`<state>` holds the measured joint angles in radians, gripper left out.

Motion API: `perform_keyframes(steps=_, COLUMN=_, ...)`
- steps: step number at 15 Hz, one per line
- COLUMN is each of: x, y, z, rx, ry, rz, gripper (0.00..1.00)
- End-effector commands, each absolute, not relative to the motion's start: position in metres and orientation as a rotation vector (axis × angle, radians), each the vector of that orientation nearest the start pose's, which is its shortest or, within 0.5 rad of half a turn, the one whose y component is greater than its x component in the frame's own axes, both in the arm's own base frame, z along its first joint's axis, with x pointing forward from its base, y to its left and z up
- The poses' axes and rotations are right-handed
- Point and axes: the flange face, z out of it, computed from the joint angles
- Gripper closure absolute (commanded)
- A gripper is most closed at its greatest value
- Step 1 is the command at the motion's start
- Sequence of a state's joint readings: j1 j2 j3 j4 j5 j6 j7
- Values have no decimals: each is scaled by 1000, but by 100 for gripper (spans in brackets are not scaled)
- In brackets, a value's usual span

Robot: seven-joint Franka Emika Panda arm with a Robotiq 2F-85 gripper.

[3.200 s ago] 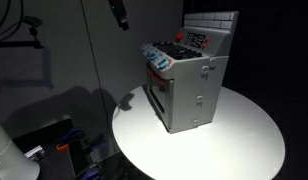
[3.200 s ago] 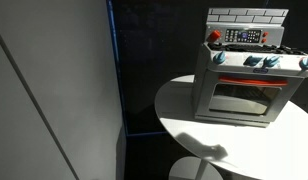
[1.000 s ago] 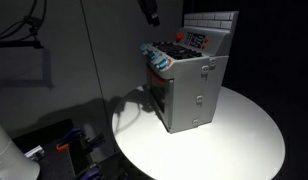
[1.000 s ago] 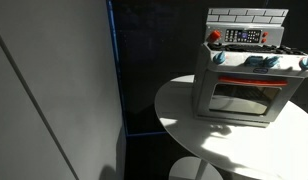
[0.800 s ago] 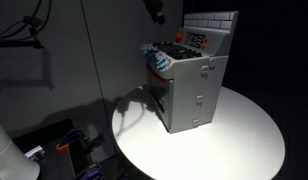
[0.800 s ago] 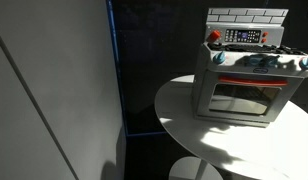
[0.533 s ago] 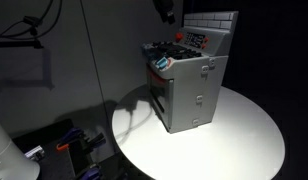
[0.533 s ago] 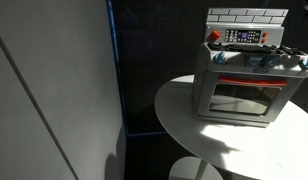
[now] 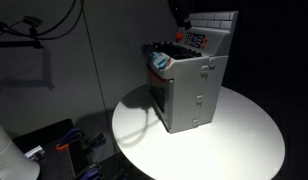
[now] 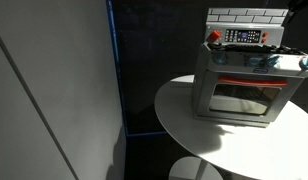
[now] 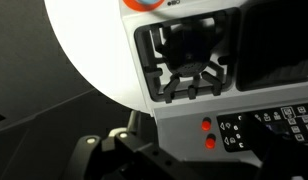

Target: Push the bottom right orange button

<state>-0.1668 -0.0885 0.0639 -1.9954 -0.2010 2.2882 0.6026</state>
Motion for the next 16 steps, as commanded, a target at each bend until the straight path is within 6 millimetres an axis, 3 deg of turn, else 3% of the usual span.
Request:
perform_keyframes(steps=1, x=591, y=-73, z=537, rx=-3000, ry=988, rz=-666, gripper=0)
perform_keyframes(steps=11, x=632, y=-85, z=517, rx=-2990, ry=997, rz=-649, gripper=0)
perform_keyframes(steps=16, x=640, y=-88, z=514, rx=-2987, ry=1024, rz=-656, gripper=0)
